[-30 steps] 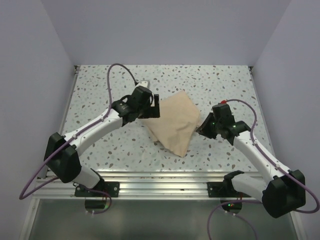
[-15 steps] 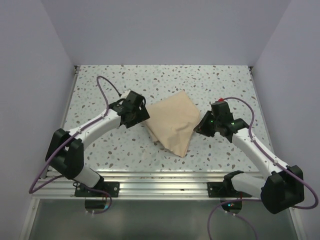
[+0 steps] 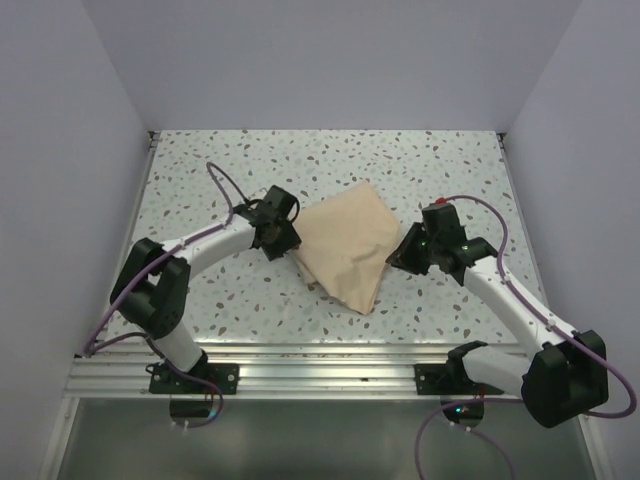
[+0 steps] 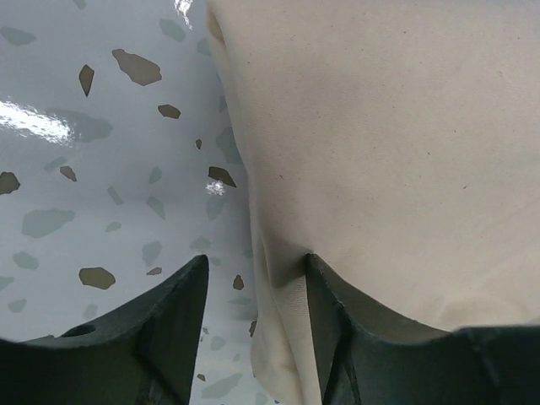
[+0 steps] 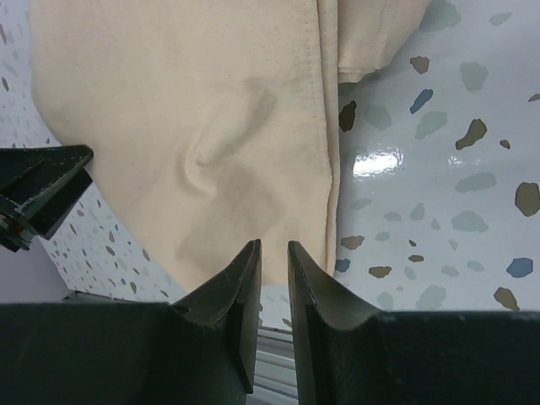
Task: Prepare the surgical pack
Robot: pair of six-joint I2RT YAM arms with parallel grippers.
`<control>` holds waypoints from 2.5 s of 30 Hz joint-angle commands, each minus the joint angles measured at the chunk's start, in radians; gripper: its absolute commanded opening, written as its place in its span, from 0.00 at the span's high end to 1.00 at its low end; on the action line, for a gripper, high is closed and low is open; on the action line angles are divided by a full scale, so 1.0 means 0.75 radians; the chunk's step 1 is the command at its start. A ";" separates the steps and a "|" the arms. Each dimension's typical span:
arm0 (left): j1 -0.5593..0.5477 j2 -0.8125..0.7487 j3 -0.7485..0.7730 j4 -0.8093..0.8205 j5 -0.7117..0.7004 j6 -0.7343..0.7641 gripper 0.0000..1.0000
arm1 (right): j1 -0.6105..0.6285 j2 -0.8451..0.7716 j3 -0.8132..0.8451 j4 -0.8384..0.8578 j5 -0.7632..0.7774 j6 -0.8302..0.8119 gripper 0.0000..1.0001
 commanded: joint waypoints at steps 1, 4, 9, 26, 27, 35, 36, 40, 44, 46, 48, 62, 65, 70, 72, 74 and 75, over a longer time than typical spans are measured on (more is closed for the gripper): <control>0.002 0.037 0.028 0.064 0.028 -0.042 0.50 | 0.007 -0.016 -0.007 0.030 -0.029 -0.021 0.77; -0.002 0.050 -0.023 0.083 0.020 -0.057 0.56 | 0.009 -0.018 -0.013 0.024 -0.031 -0.025 0.77; -0.025 0.064 -0.066 0.130 0.007 -0.071 0.61 | 0.009 -0.018 -0.020 0.026 -0.033 -0.027 0.77; -0.037 0.095 -0.107 0.171 -0.019 -0.048 1.00 | 0.007 -0.029 -0.073 0.050 -0.066 -0.019 0.77; -0.035 0.085 -0.107 0.165 -0.009 -0.053 1.00 | 0.009 -0.029 -0.077 0.073 -0.084 -0.017 0.77; -0.031 0.029 0.097 -0.019 0.052 -0.100 1.00 | 0.048 0.033 -0.122 0.241 -0.209 0.000 0.81; -0.031 0.021 0.118 -0.024 0.060 -0.106 1.00 | 0.056 0.039 -0.120 0.259 -0.217 0.004 0.81; -0.019 -0.001 0.126 -0.011 0.116 -0.136 1.00 | 0.109 0.104 -0.079 0.253 -0.193 0.006 0.69; 0.008 -0.012 0.134 -0.024 0.173 -0.159 1.00 | 0.125 0.107 -0.073 0.204 -0.156 0.010 0.66; 0.022 -0.016 0.130 -0.022 0.210 -0.185 1.00 | 0.127 0.047 -0.105 0.214 -0.172 0.026 0.65; 0.026 -0.024 0.130 -0.013 0.220 -0.200 1.00 | 0.142 0.025 -0.138 0.241 -0.207 0.035 0.70; 0.082 -0.075 0.083 0.060 0.414 -0.318 1.00 | 0.199 0.239 -0.177 0.294 -0.054 0.039 0.85; 0.088 -0.079 0.083 0.074 0.451 -0.337 1.00 | 0.197 0.266 -0.175 0.298 -0.027 0.049 0.87; 0.090 -0.085 0.085 0.077 0.500 -0.365 1.00 | 0.197 0.286 -0.214 0.421 -0.013 0.082 0.87; 0.090 -0.091 0.079 0.091 0.525 -0.384 1.00 | 0.197 0.309 -0.234 0.482 -0.009 0.094 0.87; 0.090 -0.093 0.081 0.101 0.541 -0.396 1.00 | 0.199 0.313 -0.253 0.535 0.010 0.104 0.87; 0.090 -0.093 0.083 0.101 0.555 -0.410 1.00 | 0.197 0.321 -0.277 0.608 0.012 0.110 0.87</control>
